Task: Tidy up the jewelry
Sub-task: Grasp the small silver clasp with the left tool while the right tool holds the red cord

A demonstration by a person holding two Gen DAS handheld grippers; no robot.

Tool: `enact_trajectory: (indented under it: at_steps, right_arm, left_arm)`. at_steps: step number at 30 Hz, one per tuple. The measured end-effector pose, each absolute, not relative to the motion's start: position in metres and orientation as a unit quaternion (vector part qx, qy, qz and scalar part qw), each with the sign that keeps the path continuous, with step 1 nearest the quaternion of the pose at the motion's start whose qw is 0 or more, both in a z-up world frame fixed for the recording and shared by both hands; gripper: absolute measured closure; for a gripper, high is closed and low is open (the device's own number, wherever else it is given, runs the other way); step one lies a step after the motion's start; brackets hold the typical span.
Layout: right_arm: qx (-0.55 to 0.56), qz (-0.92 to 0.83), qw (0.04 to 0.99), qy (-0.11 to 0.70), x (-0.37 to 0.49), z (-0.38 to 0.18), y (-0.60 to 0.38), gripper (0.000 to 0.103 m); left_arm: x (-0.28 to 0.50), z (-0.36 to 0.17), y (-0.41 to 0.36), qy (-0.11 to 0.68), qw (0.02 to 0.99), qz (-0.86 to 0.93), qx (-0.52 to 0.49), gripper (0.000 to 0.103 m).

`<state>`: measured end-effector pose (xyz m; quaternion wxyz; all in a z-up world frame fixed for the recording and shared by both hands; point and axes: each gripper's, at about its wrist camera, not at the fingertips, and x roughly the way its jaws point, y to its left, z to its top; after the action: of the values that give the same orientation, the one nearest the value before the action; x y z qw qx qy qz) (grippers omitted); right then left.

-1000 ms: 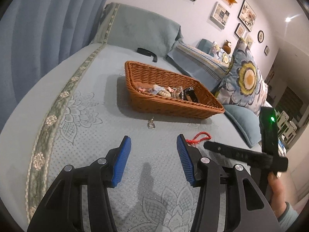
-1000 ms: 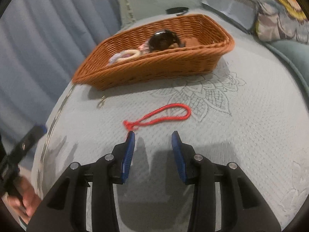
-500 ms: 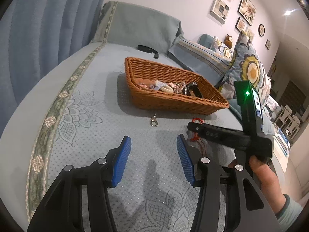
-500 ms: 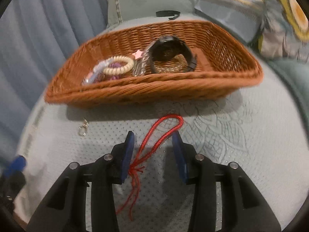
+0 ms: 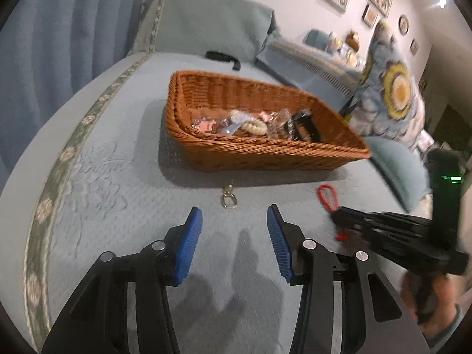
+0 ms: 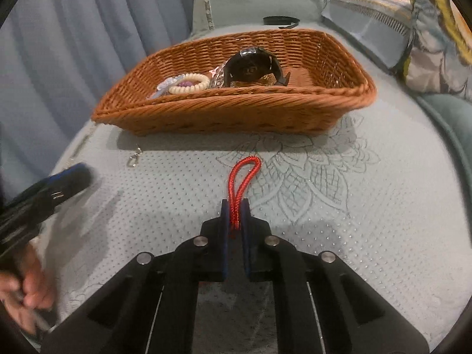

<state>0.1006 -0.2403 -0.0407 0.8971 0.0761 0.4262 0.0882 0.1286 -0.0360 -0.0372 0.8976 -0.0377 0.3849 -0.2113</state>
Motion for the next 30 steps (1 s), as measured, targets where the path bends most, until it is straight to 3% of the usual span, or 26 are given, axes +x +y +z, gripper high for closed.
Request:
enact_trajectory:
  at_steps: [4,14,18,30]
  right_arm:
    - [0.076,0.099,0.896,0.427,0.105,-0.04,-0.24,0.097]
    - [0.059,0.092,0.899,0.423,0.107,-0.039,-0.231,0.097]
    - [0.036,0.098,0.902,0.419,0.104,-0.038,-0.222,0.098]
    - [0.044,0.132,0.912,0.387,0.087,-0.026,-0.223,0.098]
  left_arm:
    - [0.154,-0.051,-0.051,0.421,0.887,-0.19,-0.011,0.066]
    - [0.169,-0.054,-0.076,0.422,0.89,-0.16,0.056,0.067]
    - [0.166,-0.054,-0.078,0.418,0.891,-0.167,0.066,0.091]
    - [0.119,-0.039,-0.052,0.375,0.904,-0.202,0.024,0.091]
